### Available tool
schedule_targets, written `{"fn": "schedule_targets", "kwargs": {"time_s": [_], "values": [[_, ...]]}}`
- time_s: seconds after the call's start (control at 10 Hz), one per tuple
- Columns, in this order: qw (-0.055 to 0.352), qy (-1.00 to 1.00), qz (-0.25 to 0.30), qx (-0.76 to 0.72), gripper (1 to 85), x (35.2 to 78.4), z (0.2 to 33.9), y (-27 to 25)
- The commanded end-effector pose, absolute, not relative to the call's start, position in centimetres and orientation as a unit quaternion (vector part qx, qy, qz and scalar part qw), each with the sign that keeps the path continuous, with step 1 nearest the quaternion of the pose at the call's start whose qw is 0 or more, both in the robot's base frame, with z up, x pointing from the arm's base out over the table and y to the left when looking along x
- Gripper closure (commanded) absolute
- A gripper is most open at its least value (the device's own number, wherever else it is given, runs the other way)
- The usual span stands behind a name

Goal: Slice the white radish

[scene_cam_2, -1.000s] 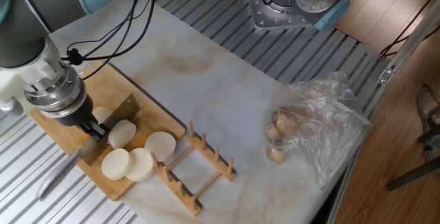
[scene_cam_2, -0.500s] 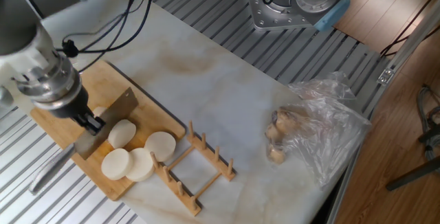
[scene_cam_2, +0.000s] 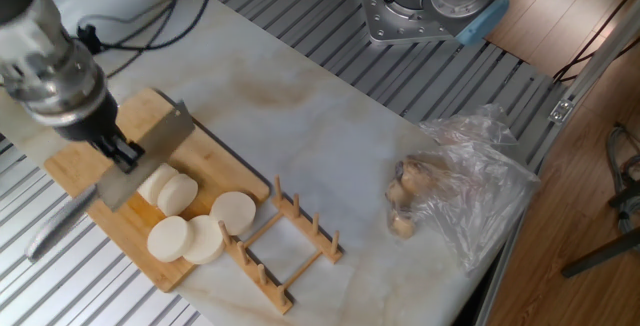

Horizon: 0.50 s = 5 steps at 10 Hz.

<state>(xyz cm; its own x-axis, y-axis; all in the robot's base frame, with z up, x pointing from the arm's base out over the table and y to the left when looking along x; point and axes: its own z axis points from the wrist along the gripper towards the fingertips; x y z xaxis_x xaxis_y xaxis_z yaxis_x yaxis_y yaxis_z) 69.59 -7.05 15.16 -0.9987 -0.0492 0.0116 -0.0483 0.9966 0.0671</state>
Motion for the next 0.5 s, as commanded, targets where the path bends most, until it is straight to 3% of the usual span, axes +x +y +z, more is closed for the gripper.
{"fn": "schedule_targets", "kwargs": {"time_s": [0.0,0.4], "values": [[-0.010,-0.999,-0.029,0.038,84.3,69.6,16.8,-8.3],[-0.024,-0.998,-0.042,0.046,84.3,70.0,14.5,-8.8]]}}
